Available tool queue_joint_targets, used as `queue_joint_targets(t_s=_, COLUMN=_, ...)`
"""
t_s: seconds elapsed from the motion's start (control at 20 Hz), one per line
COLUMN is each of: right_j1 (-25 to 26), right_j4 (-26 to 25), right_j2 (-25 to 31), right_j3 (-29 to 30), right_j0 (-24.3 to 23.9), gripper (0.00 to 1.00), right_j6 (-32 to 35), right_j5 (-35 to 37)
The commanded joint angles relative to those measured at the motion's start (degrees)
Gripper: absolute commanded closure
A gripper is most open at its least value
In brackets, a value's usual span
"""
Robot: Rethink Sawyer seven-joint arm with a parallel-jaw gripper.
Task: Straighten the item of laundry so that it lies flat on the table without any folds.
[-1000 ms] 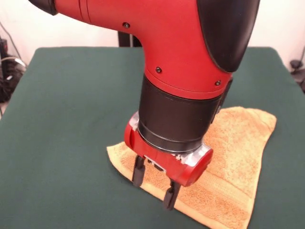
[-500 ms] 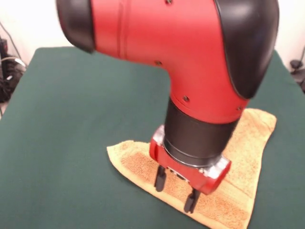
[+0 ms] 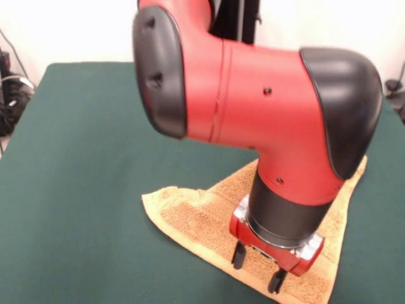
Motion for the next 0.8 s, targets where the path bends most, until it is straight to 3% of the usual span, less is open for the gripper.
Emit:
queue_joint_targets(t_s=0.05, right_j1=2.27, right_j4=2.67, right_j2=1.96, right_j3=3.12, right_j0=2.97, gripper=0.00, right_j6=2.20, right_j5=-3.09)
queue_joint_targets(t_s=0.8, right_j1=2.77, right_j4=2.31, right_j2=0.61, right_j3=2.50, right_j0=3.38, gripper=0.00, right_j6=3.27, right_j5=-5.54)
